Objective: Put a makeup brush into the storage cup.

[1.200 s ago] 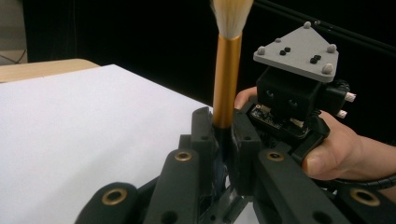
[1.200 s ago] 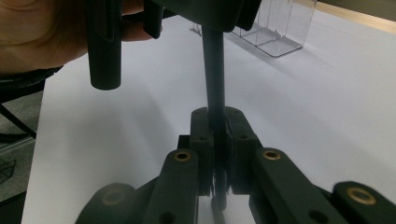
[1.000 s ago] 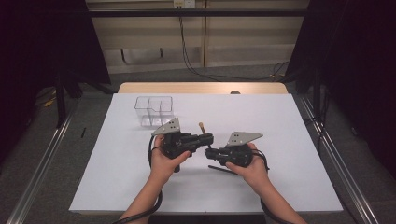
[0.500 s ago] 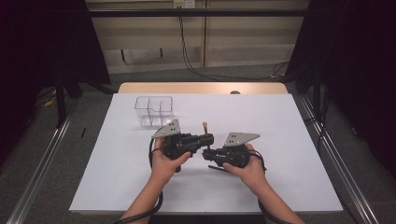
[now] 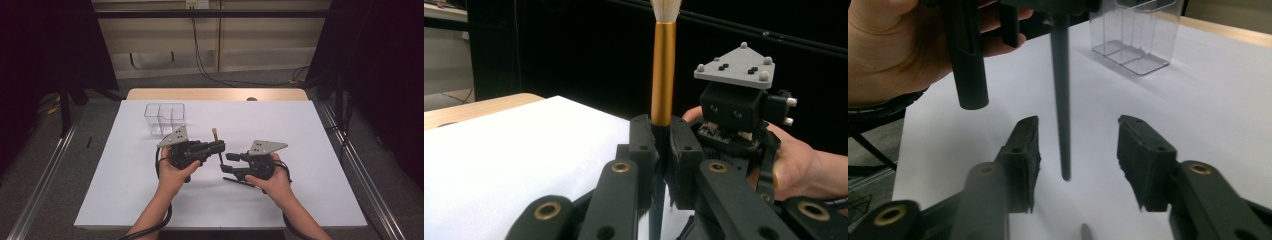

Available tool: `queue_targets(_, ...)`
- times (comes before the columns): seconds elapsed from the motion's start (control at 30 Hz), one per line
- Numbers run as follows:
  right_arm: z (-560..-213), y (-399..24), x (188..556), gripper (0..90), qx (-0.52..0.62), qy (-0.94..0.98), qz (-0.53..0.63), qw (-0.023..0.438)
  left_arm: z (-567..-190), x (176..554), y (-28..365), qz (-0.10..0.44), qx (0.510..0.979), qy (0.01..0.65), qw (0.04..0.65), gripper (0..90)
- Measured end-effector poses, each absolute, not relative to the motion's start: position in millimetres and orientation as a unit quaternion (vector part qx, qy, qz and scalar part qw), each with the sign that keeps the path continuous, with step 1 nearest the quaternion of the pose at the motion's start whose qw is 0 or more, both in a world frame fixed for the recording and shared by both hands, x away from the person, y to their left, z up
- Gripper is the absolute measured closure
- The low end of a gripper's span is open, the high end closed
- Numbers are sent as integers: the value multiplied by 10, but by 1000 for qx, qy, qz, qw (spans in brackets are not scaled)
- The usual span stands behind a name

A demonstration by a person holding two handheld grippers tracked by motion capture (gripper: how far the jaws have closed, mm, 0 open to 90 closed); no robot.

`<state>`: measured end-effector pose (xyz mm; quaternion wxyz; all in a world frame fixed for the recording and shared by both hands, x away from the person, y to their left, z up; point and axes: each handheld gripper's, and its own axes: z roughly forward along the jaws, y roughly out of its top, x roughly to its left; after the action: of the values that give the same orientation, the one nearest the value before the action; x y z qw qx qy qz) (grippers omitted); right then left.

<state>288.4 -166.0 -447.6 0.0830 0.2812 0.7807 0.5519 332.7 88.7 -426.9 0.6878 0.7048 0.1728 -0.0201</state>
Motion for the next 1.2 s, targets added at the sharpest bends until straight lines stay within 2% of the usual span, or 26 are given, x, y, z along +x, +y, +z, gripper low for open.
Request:
queue_targets(0.27,-4463,-1872,2873,307,296,777,549,84,-4265,3333,945,-12,711,176,680,831)
queue_targets(0.47,-4473,-2000,2857,230,304,773,549,90,-4247,3335,974,-5,714,175,678,831)
queue_targets(0.87,-4514,-2195,2821,124,314,775,539,97,-4240,3339,1030,3,716,178,675,831)
queue_targets(1.2,-4534,-2367,2772,91,330,767,539,108,-4249,3342,1054,6,718,181,672,832)
